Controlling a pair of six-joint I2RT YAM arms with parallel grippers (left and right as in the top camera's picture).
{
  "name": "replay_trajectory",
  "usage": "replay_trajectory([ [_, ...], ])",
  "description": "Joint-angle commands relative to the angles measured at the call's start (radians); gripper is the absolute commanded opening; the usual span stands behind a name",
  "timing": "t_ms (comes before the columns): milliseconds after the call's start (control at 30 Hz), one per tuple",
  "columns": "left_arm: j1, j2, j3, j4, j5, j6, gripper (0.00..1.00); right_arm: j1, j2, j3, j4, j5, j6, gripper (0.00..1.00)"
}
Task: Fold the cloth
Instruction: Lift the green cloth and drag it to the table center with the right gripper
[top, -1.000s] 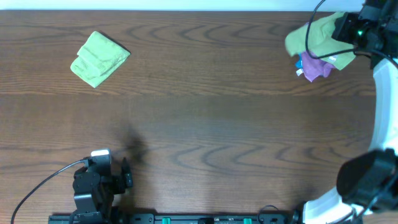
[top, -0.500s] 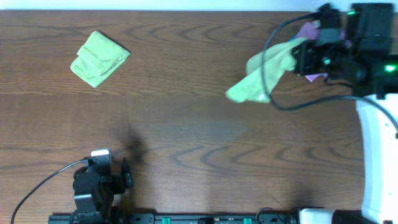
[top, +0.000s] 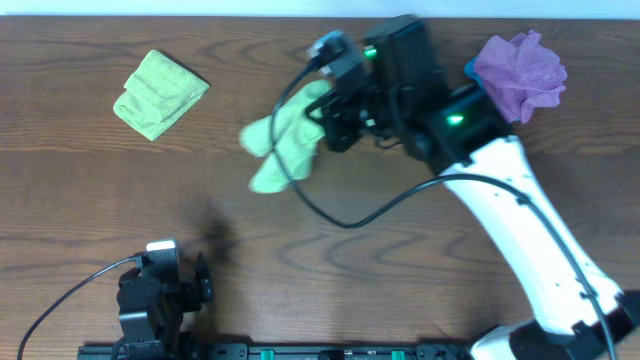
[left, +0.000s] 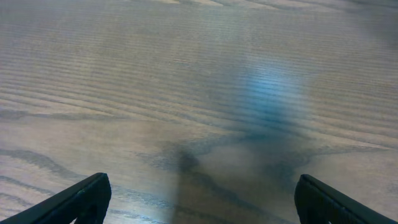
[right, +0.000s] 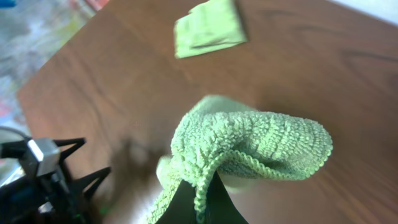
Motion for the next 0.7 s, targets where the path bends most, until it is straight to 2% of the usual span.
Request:
replay_trajectory([
  [0,0.006,-0.006,-0.007,-0.061,-0.018,0.011,0.96,0.04,0.016,0.014,0.014,-0.006,0.027,0.01],
  [167,0.006,-0.006,-0.007,-0.061,-0.017,0.011,0.95,0.003,0.106,0.011,-0.071,0.1,-0.008,0.01],
  [267,0.006,-0.006,-0.007,-0.061,-0.017,0.011,0.95,-0.062,0.179,0.011,-0.124,0.346,-0.01,0.01],
  [300,0.006,-0.006,-0.007,-0.061,-0.017,0.011,0.95,-0.098,0.201,0.011,-0.125,0.418,-0.01,0.04],
  [367,0.006,-0.006,-0.007,-0.061,-0.018,0.011,0.95,-0.181,0.232,0.011,-0.119,0.539,-0.004,0.44],
  [433,0.006,-0.006,-0.007,-0.061,-0.018,0.011,0.95,-0.269,0.238,0.011,-0.12,0.601,0.049,0.7],
  [467,0.006,-0.006,-0.007,-0.061,-0.018,0.011,0.95,-0.309,0.237,0.011,-0.12,0.597,0.066,0.93],
  [500,0.006,-0.006,-0.007,-0.061,-0.017,0.011,0.96,-0.34,0.232,0.011,-0.124,0.583,0.076,0.99],
  [567,0.006,-0.006,-0.007,-0.061,-0.017,0.011,0.95,-0.394,0.22,0.011,-0.143,0.51,0.088,0.99],
  [667,0.006,-0.006,-0.007,-0.061,-0.018,0.011,0.95,-0.434,0.209,0.011,-0.192,0.303,0.082,0.99],
])
